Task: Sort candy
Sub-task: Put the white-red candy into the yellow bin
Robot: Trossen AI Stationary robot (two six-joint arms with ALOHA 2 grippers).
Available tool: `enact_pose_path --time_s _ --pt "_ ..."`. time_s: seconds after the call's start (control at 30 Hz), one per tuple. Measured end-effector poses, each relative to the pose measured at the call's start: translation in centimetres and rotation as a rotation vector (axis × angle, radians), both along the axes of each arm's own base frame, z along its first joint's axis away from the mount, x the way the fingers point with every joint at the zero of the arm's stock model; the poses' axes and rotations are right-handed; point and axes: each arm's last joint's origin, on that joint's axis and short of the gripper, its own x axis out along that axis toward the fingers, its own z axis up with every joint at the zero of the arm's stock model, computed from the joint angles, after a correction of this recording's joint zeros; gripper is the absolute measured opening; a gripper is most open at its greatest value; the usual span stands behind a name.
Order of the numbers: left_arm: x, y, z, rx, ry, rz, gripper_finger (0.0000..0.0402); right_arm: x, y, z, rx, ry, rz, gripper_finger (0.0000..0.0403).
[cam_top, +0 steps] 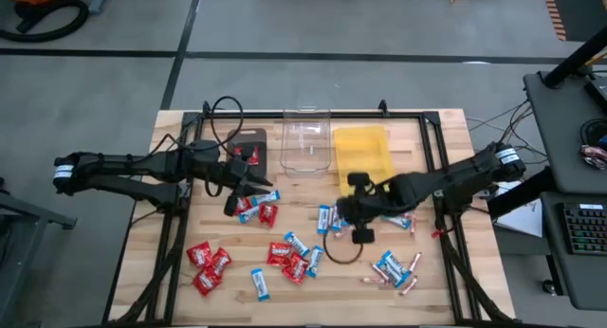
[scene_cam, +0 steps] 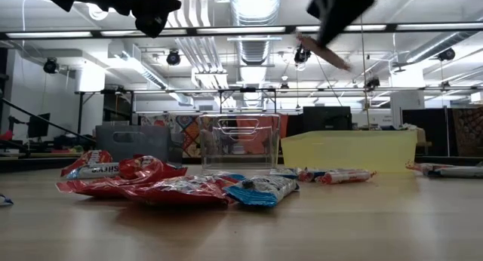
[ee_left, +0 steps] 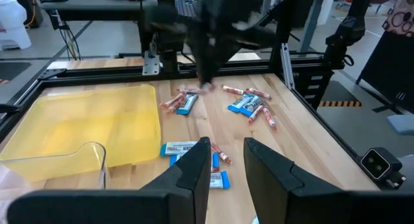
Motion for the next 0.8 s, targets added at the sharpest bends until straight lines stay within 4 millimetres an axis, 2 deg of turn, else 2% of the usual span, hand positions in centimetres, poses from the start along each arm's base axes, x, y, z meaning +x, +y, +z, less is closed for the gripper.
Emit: enact_pose_path --time_s 0.1,0.2,0.37,0.47,0.6,0.8 --pt "0.0 0.0 0.0 0.000 -0.001 0.000 0.0077 0.7 -2.2 1.8 -0.072 -0.040 -0.022 0.0009" --pt "0.0 0.0 0.0 0.000 0.005 0.000 0.0077 1.1 -5.3 3.0 -0.128 -0.054 -0.064 0.0008" --pt "-0.1 0.0 -0.3 -0.003 0.038 0.000 0.0077 0.7 -11.6 3.4 -0.205 0.010 -0.144 0.0009" --pt "-0.2 0.0 -0.4 -0.004 0.049 0.000 0.0077 -0.3 -15.5 2.8 -0.233 0.075 -0.182 0.0009" --pt "-0.2 0.0 -0.6 -0.005 0.062 0.000 0.0077 -1.5 -19.8 1.1 -0.184 0.154 -0.189 0.0009" --pt "-0.2 0.0 -0.6 -0.001 0.066 -0.001 0.0077 -1.6 -23.7 -2.9 -0.147 0.274 -0.185 0.0009"
